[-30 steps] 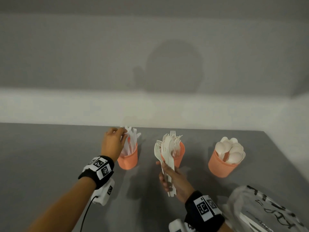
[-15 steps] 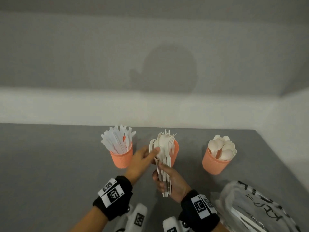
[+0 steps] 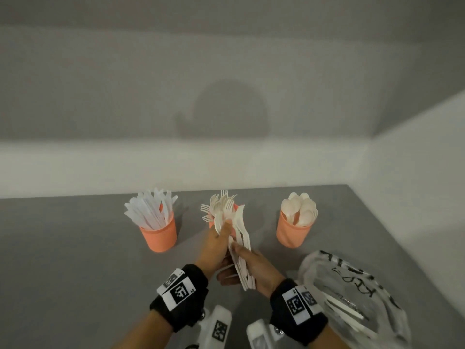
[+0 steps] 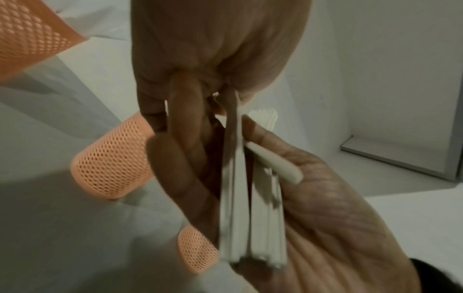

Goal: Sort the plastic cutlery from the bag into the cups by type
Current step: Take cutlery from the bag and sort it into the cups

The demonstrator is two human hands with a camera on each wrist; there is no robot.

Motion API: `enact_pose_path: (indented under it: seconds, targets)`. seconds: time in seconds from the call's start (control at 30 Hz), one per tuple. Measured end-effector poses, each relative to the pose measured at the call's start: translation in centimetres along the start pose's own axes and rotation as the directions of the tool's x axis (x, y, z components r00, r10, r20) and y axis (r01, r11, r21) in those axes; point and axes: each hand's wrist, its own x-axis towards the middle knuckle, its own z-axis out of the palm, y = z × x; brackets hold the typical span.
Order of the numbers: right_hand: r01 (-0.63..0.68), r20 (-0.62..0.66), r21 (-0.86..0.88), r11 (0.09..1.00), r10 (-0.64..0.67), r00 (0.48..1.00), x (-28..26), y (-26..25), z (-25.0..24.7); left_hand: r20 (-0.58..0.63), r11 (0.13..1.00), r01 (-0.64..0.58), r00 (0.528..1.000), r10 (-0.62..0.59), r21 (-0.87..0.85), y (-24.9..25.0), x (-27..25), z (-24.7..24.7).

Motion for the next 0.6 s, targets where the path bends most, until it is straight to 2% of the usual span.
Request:
enact_pose_path:
  seconds: [0.13, 0.2, 0.27, 0.33, 0.5, 0.6]
  targets:
    - [0.094, -0.131, -0.008, 0.996, -0.094, 0.987, -0.3, 0.4, -1.7, -0.118, 0.999, -0.005, 0.993, -0.001, -0.049, 0.0, 0.8, 0.5]
    - [0.112, -0.215, -0.020, 0.994, -0.114, 0.970, -0.3, 0.6, -2.7, -0.137, 0.990, -0.013, 0.991, -0.006, -0.137, 0.5, 1.2, 0.2]
    - [0.111, -0.302, -0.082, 0.990, -0.131, 0.944, -0.5, 0.8, -3.5, -0.110, 0.969, -0.013, 0.994, -0.015, -0.246, 1.0, 1.2, 0.2]
    - [0.090, -0.370, -0.226, 0.970, -0.171, 0.913, -0.6, 1.0, -4.0, -0.075, 0.962, 0.003, 0.997, -0.025, -0.275, 1.5, 0.9, 0.6]
    - [0.090, -0.440, -0.484, 0.871, -0.331, 0.835, -0.4, 1.4, -4.7, 0.054, 0.993, -0.004, 0.998, 0.011, -0.119, 1.0, -0.2, 2.4]
    - [0.084, -0.411, -0.634, 0.768, -0.427, 0.805, 0.1, 1.4, -4.3, 0.110, 0.995, 0.014, 0.994, -0.003, -0.096, 0.8, -0.7, 4.0]
